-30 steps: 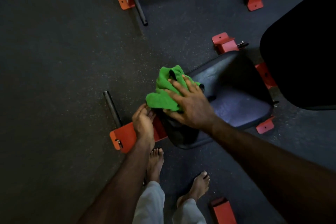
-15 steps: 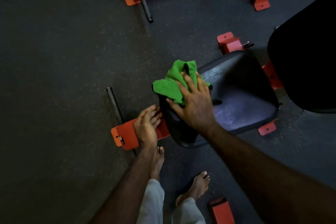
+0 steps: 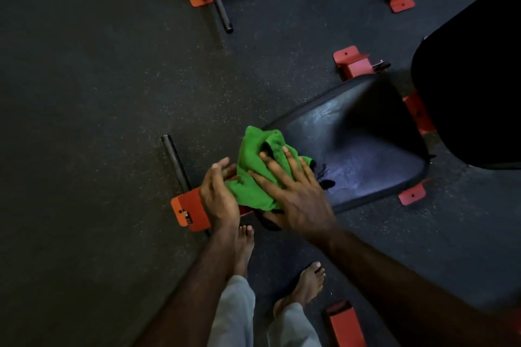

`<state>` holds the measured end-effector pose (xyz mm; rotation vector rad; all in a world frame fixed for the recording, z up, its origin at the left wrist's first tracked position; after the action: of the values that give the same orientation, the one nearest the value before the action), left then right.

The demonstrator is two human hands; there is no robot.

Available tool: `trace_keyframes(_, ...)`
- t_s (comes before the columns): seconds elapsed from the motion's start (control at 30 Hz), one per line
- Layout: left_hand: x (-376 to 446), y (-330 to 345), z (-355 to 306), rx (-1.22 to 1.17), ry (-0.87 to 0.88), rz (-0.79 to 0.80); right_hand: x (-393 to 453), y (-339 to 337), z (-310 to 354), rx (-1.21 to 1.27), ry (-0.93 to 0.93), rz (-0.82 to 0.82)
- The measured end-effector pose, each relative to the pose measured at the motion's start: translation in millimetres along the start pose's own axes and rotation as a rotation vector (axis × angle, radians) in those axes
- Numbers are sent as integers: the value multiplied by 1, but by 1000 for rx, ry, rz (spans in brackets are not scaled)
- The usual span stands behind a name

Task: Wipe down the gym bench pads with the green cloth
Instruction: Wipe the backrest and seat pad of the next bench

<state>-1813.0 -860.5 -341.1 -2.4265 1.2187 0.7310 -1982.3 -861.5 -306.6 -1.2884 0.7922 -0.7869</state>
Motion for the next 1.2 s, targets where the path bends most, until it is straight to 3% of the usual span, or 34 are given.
trace_keyframes(0.03, 1, 1, -2, -5, 3, 14, -3, -2, -11, 19, 71, -19)
trace_keyframes(0.13, 1, 8, -5, 10, 5, 49, -20, 0, -21, 158, 571, -84)
trace_keyframes(0.17, 1, 9, -6, 2, 14, 52, -24, 2, -7, 153, 595, -77)
trace_keyframes(0.3, 0, 16, -6, -14, 12, 57, -40, 5, 6, 37, 195, 9)
trace_keyframes(0.33, 0, 18, -6, -18, 5, 66, -44, 3, -5, 43, 217, -6)
trace_keyframes(0.43, -5, 23, -5, 2, 21, 79, -58, 0, -14, 174, 641, -82)
trace_keyframes(0.47, -8, 24, -6, 7, 35, 74, -60, 1, -1, 171, 695, -82)
trace_keyframes(0.53, -11, 24, -5, 15, 74, 60, -62, 5, 26, 134, 559, -39)
trace_keyframes(0.6, -16, 26, -4, 59, 114, 51, -70, 8, 17, 97, 365, 8)
trace_keyframes(0.63, -21, 28, -5, 83, 134, 60, -76, 7, 5, 104, 361, 1)
trace_keyframes(0.77, -35, 36, -7, 166, 228, 117, -78, 2, 4, 224, 787, -64)
trace_keyframes(0.9, -35, 34, -3, 184, 225, 90, -79, 4, 20, 178, 532, 42)
trace_keyframes(0.93, -36, 36, -4, 176, 227, 93, -89, 4, 8, 182, 556, 25)
trace_keyframes(1.07, -37, 35, -7, 130, 236, 80, -106, 2, 16, 420, 1098, -34)
trace_keyframes(1.17, -35, 34, -2, 145, 223, 52, -94, 10, 51, 518, 934, 175)
trace_keyframes(1.2, -35, 34, -2, 147, 218, 43, -97, 11, 49, 560, 874, 153)
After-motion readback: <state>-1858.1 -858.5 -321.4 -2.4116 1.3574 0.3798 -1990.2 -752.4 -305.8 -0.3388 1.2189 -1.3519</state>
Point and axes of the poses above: each hand's wrist, its own x-axis towards the middle knuckle, its own y-axis out of the palm, z = x × y, the point moved 6 cm from there along x, towards the middle knuckle, and after that the axes turned 5 degrees about -x, right-handed, at the moved point
